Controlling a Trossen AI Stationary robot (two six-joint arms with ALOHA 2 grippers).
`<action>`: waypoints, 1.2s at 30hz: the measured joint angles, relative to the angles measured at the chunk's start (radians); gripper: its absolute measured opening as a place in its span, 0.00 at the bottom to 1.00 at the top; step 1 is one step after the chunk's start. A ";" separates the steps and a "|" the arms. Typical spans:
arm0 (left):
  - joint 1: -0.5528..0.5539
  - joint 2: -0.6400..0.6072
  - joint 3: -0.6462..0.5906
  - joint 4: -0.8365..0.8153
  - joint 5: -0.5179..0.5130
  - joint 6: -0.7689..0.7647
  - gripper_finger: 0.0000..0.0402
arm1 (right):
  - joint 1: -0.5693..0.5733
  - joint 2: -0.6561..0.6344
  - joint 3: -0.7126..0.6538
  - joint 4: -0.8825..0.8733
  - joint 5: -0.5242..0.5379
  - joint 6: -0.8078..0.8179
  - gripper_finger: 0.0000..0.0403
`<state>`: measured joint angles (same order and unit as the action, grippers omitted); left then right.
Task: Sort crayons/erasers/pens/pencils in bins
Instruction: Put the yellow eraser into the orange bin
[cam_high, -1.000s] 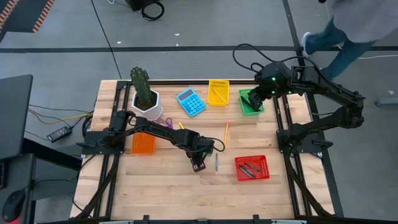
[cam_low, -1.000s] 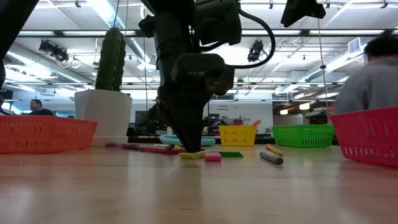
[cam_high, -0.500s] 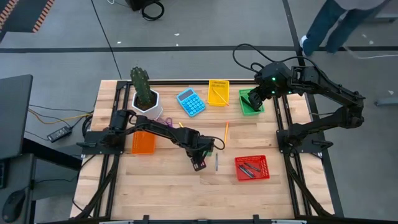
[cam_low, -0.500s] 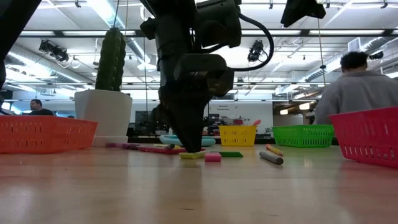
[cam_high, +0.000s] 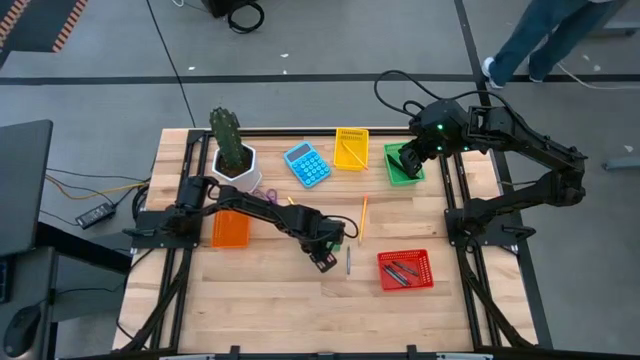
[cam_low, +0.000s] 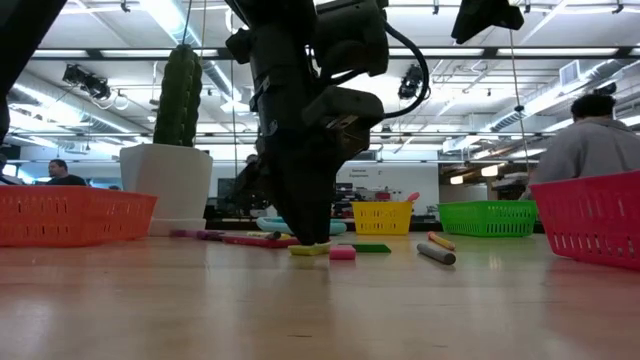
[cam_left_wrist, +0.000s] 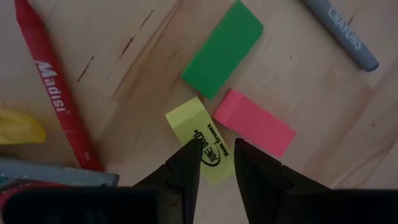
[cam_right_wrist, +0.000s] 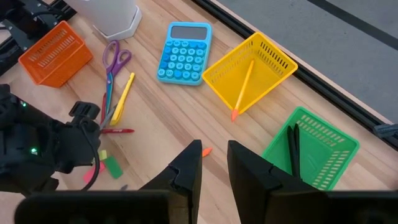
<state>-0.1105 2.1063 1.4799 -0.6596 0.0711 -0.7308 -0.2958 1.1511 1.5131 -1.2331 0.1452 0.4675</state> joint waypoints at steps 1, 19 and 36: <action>0.003 0.000 0.000 -0.003 0.004 -0.024 0.28 | 0.000 0.000 0.000 0.000 0.000 0.000 0.21; 0.013 0.040 0.002 -0.024 -0.029 -0.082 0.54 | 0.000 0.000 0.000 0.000 0.000 0.026 0.21; 0.003 0.041 0.000 -0.023 0.019 -0.026 0.50 | 0.000 0.000 0.000 0.000 -0.004 0.023 0.21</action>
<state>-0.1077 2.1471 1.4803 -0.6828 0.0898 -0.7570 -0.2958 1.1511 1.5131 -1.2331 0.1411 0.4902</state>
